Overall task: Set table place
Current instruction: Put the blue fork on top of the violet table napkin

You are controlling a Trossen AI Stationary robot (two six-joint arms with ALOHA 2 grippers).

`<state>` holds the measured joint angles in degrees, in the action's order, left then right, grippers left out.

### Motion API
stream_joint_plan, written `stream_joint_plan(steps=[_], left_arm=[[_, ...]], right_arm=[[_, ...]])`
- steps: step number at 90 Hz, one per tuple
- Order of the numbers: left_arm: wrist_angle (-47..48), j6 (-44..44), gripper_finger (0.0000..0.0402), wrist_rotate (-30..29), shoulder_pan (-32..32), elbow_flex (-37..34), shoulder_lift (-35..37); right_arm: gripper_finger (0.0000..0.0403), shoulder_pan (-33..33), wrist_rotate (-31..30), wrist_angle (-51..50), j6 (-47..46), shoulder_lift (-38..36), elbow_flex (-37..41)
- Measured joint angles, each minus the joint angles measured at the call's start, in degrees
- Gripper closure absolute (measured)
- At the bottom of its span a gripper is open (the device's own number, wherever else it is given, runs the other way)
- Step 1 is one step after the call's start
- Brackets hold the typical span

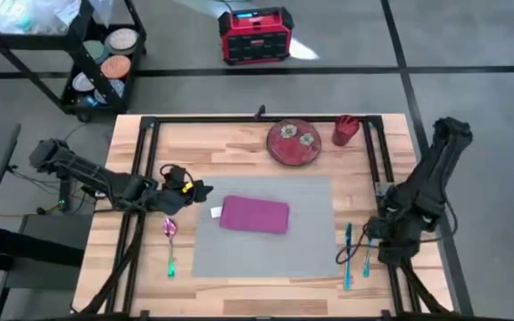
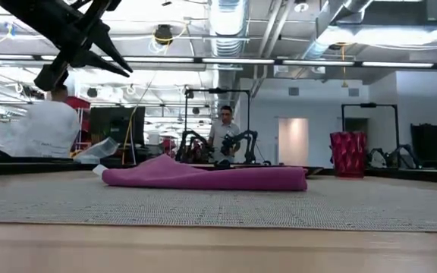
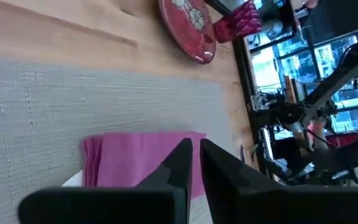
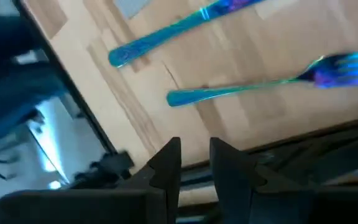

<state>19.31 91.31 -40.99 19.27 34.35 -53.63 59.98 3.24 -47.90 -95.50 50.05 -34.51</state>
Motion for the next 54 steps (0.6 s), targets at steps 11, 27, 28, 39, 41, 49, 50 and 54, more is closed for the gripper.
stream_joint_plan(steps=[11, 27, 28, 39, 41, 49, 50, 54], left_arm=[[-0.7, -2.4, 0.0386, 0.0, -0.7, 0.0, 0.0], [-1.1, -3.2, 0.0386, 0.3, -0.8, 0.0, 0.0], [-1.1, -3.2, 0.0386, 0.3, -0.8, 0.0, 0.0], [-1.1, -3.3, 0.0386, 0.5, -0.8, 0.0, 0.0], [-1.2, -3.3, 0.0386, 0.5, -0.8, 0.0, 0.0], [-1.3, -3.3, 0.0386, 0.7, -0.8, 0.0, 0.0], [-1.3, -3.3, 0.0386, 0.7, -0.8, 0.0, 0.0], [-1.3, -3.3, 0.0386, 0.7, -0.8, 0.0, 0.0]], right_arm=[[0.0324, 0.6, -0.2, 1.1, -4.6, 1.4, 0.2], [0.0285, -1.5, -0.4, 1.1, -18.1, 4.4, 0.3], [0.0282, -1.7, -0.4, 1.1, -19.1, 4.6, 0.2], [0.0257, -3.8, -1.3, 2.5, -26.2, 7.0, 0.3], [0.0254, -4.0, -1.5, 2.7, -27.4, 7.5, 0.2], [0.0248, -4.7, -1.4, 2.9, -33.0, 9.9, 0.2], [0.0248, -5.0, -1.2, 3.0, -33.2, 10.2, 0.3], [0.0249, -6.3, -0.5, 3.8, -33.5, 11.3, 0.2]])
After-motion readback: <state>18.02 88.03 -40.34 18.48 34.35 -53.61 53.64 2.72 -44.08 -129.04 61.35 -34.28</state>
